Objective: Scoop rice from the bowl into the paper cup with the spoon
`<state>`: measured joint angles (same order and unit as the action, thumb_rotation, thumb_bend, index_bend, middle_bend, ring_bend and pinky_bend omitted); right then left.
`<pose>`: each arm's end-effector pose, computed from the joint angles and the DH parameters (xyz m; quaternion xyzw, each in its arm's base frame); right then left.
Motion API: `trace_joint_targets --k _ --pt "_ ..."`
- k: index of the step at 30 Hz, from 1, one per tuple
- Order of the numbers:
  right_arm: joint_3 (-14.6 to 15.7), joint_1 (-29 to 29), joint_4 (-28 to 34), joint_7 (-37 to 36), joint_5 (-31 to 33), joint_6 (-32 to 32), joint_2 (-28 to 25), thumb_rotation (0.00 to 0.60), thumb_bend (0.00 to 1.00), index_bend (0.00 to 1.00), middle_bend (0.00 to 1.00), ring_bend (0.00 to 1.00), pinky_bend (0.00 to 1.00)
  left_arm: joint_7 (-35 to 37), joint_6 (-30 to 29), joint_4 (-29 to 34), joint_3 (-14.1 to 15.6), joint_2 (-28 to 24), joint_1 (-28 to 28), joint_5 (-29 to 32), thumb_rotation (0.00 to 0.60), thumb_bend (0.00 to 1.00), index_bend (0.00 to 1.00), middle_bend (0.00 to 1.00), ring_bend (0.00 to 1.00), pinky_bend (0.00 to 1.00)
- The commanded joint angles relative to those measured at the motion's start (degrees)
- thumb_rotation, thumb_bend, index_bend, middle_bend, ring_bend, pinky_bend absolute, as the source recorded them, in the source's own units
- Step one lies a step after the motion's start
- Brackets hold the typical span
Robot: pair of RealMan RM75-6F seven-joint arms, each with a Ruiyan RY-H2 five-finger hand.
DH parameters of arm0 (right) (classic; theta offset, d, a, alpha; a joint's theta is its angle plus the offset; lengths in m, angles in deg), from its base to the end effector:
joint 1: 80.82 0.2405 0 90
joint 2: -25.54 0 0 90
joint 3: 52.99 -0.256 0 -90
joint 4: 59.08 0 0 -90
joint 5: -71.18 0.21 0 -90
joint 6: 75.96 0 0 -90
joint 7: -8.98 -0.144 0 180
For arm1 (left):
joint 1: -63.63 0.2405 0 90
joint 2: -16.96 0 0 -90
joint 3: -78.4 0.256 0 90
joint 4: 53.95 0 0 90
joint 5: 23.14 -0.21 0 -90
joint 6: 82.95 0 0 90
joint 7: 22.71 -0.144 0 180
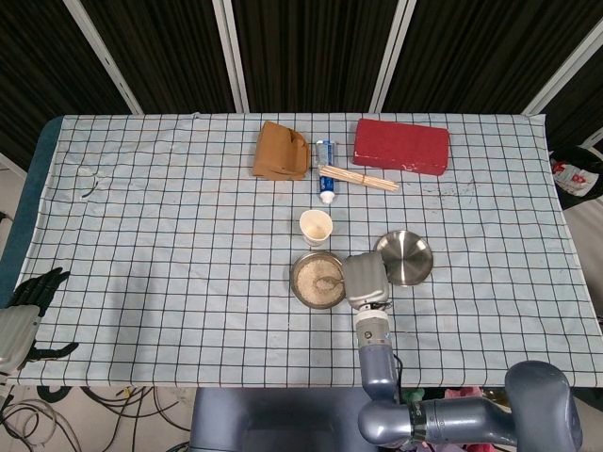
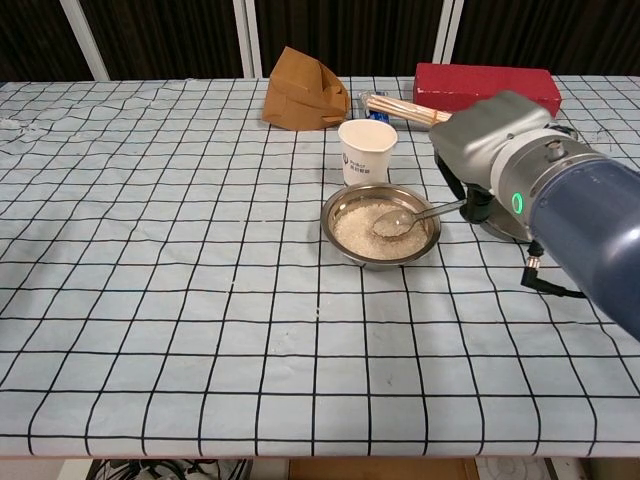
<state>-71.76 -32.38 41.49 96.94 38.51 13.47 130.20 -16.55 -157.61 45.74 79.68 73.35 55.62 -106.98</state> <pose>-0.0730 -0.3049 -0.0312 0.7291 -0.2531 0.1392 0.6204 -0.3074 0.1771 0.1589 -0.6137 -0.4818 -0.3452 0.5216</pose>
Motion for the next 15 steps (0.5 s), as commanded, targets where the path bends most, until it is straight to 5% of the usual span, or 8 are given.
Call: trace_joint_targets --k 1,15 --pt "-0.7 0.6 0.6 0.3 1.3 0.9 0.2 0.6 0.48 0.66 1.0 1.0 1.0 0.0 0.0 0.0 0.0 0.0 0.0 0.0 0.6 0.03 0.0 0.0 0.0 0.0" --pt "-6.7 3.2 3.4 0.5 10.6 4.8 0.8 0.6 0.48 0.66 1.0 1.0 1.0 0.2 0.1 0.1 -0.1 -0.1 -0.1 0.2 0.6 0.03 0.0 0.0 0.0 0.0"
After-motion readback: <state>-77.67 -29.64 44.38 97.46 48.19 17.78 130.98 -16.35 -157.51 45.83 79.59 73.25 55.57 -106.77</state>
